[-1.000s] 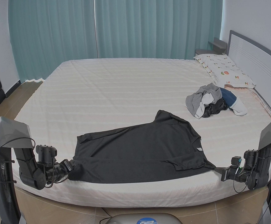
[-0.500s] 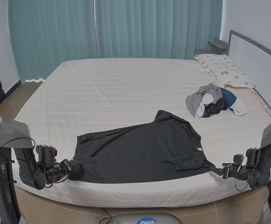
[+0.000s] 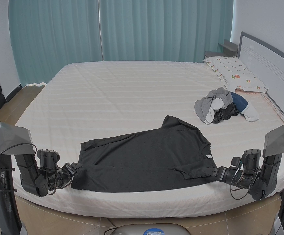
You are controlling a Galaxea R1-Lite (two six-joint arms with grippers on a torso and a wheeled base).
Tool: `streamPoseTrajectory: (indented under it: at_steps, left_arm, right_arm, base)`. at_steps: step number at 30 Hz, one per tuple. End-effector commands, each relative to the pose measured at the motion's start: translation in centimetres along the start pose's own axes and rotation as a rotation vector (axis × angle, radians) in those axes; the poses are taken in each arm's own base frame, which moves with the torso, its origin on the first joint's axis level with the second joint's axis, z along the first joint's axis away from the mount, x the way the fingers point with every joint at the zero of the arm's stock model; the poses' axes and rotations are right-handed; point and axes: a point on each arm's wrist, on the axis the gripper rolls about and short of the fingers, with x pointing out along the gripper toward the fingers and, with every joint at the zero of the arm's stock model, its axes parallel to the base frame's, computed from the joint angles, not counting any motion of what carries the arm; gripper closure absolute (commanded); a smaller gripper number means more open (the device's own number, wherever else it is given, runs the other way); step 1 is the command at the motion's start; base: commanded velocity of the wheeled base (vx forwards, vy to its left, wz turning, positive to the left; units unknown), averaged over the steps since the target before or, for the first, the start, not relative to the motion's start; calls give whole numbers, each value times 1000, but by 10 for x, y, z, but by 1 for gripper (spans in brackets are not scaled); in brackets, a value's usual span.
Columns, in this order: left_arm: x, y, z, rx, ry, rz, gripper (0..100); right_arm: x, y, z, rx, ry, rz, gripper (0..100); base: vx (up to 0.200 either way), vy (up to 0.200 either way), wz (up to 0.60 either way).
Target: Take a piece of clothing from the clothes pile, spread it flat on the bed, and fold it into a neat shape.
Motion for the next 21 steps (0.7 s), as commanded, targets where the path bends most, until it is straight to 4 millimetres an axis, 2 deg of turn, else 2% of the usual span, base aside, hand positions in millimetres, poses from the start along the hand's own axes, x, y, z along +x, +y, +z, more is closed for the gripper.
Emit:
streamPoseTrajectory:
  at_steps: [1,3,4,6,15,21]
  left_arm:
    - [1,-4,5,-38,-19,-17,0]
    - [2,-4,6,-38,-22,-18,0]
    - [2,-4,6,-38,-22,-18,0]
    - [2,-5,5,-35,-21,-19,0]
    - [2,-5,5,-34,-20,-18,0]
    - [2,-5,5,-34,-20,-18,0]
  right_arm:
    - [4,36,-6,10,24,40,0]
    - [7,50,-15,74,78,28,0]
    - [7,50,-15,74,78,28,0]
    - [20,53,-17,120,97,-33,0]
    - [50,46,-16,226,64,-93,0]
    - [52,44,-19,221,63,-136,0]
  base:
    - [0,0,0]
    - [0,0,0]
    - [0,0,0]
    - [0,0,0]
    - [0,0,0]
    - [0,0,0]
